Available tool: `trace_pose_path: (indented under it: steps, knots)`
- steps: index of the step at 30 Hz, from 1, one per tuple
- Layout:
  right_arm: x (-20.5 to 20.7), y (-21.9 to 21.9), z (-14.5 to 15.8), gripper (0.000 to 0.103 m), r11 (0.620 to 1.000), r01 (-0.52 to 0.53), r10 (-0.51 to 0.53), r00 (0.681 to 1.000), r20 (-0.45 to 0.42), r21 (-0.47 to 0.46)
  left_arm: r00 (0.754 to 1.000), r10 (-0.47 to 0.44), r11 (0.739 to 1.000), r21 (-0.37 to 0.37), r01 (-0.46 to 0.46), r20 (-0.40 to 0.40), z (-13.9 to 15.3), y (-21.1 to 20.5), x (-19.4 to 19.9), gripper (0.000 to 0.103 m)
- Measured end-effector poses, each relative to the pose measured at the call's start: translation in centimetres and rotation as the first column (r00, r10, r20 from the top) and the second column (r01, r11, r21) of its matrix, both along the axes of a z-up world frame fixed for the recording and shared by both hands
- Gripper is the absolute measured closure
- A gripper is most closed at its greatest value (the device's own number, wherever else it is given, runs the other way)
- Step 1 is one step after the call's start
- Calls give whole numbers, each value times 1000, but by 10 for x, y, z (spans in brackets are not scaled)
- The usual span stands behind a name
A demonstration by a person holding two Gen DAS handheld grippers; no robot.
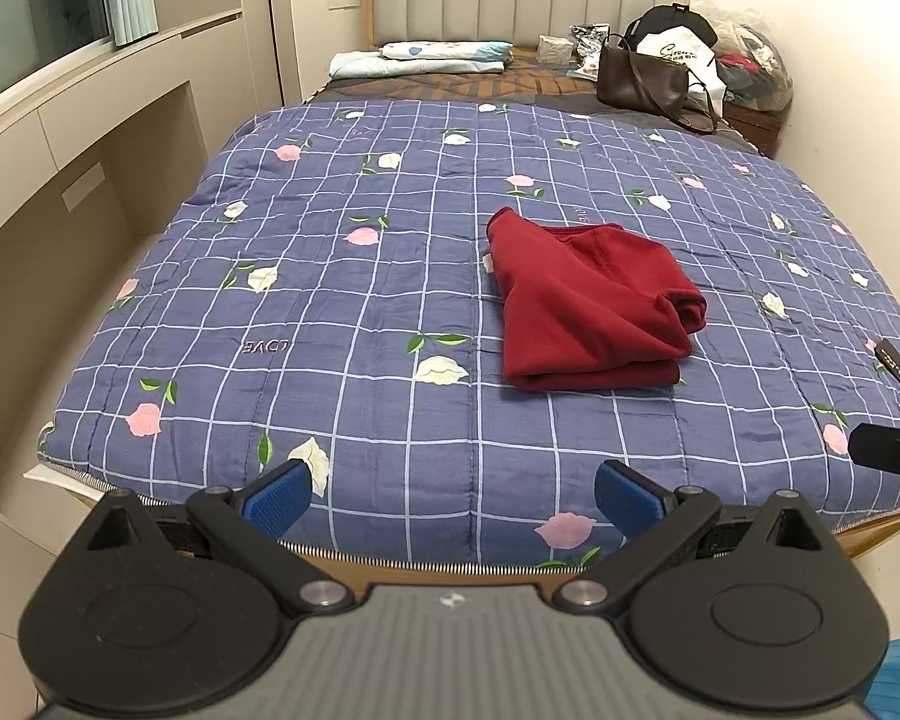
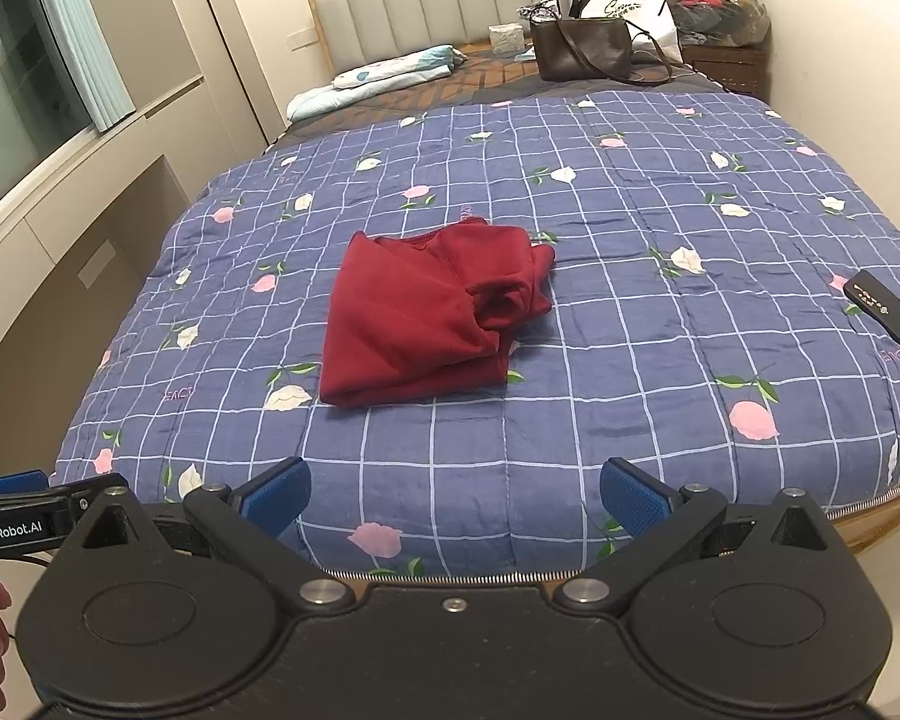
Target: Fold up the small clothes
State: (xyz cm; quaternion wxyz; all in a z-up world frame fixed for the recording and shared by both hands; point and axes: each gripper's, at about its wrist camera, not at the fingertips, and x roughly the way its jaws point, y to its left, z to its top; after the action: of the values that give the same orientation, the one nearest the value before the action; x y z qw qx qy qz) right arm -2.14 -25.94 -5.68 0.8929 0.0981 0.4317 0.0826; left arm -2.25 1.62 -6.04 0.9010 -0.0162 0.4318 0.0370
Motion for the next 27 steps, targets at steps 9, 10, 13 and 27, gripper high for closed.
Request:
trace_pose_path:
  steps: [9, 10, 13, 27]
  knots:
    - [5, 0, -2, 1, 1000, -7, 7, 1000, -6, 0, 1000, 5, 1000, 0, -5, -7, -3, 0, 5, 0]
    - [5, 1, -3, 1, 1000, -8, 8, 1000, -7, 0, 1000, 5, 1000, 0, -5, -8, -4, -1, 5, 0]
    - [5, 1, -3, 1, 1000, -7, 7, 1000, -7, 0, 1000, 6, 1000, -1, -6, -10, -5, -2, 6, 0]
    - [6, 1, -4, 1, 1000, -10, 10, 1000, -13, 1, 1000, 2, 1000, 1, -2, -17, -6, -8, 6, 0]
